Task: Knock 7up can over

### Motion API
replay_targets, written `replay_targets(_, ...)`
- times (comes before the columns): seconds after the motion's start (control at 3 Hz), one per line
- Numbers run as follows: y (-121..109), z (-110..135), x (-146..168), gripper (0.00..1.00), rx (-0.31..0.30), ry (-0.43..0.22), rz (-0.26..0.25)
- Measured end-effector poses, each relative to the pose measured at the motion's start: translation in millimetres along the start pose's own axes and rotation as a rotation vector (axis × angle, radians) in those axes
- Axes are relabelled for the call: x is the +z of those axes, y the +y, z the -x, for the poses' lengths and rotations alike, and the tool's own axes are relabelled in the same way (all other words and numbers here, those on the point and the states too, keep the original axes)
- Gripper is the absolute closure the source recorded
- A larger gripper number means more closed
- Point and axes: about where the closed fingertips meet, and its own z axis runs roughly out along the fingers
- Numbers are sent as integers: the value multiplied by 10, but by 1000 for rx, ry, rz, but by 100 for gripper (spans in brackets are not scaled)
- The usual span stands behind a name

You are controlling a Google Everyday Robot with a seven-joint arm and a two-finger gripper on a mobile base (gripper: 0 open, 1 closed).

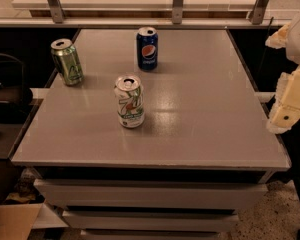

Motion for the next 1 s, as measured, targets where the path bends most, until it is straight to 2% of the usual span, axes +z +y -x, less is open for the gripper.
replay_targets(0.33,0,0,0,0,0,0,0)
replay_targets(0.67,-5,71,28,0,-11,-48,12)
replay_targets(1.0,7,531,174,0,-97,-233,68)
